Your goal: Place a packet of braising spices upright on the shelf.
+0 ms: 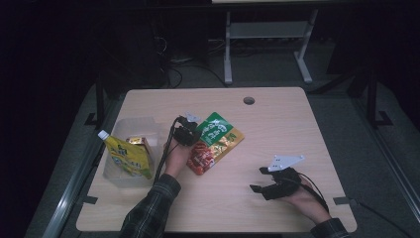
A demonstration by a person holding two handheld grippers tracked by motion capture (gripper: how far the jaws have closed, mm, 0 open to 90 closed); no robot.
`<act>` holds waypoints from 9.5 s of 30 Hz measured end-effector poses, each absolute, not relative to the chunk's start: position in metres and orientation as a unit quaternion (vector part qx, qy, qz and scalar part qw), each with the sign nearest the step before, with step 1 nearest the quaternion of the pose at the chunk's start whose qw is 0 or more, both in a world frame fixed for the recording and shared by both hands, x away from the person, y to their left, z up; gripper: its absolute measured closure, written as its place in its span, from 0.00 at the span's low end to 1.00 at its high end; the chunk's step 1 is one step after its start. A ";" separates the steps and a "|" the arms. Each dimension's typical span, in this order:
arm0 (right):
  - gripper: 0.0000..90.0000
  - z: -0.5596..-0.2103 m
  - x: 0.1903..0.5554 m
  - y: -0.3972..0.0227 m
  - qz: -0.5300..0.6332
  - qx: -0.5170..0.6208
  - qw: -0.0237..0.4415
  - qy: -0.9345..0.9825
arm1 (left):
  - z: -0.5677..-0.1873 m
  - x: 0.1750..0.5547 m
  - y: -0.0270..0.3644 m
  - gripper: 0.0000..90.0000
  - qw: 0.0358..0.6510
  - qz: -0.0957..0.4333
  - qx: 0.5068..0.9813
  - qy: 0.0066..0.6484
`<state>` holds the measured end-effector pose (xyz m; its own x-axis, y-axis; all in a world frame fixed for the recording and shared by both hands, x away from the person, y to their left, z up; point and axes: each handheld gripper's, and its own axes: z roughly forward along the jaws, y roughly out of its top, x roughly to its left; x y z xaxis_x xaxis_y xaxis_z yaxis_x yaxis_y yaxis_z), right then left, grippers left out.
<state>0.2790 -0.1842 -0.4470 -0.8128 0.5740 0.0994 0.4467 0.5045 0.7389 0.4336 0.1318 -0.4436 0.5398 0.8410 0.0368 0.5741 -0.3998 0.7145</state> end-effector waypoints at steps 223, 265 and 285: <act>1.00 -0.302 0.406 0.021 0.523 0.218 0.044 0.823 | -0.452 0.255 0.150 0.16 0.378 0.061 0.906 0.183; 0.99 -0.337 0.438 0.137 0.486 0.223 0.034 0.844 | -0.452 0.258 0.149 0.16 0.373 0.058 0.910 0.172; 0.60 -0.334 0.430 0.132 0.482 0.197 0.043 0.853 | -0.453 0.258 0.149 0.16 0.374 0.053 0.910 0.169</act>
<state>0.4300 0.1325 -0.3341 -0.9187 0.3777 0.1159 0.2939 0.4575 0.8392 0.2583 0.1492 -0.4531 0.9369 0.3483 -0.0298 0.2688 -0.6634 0.6983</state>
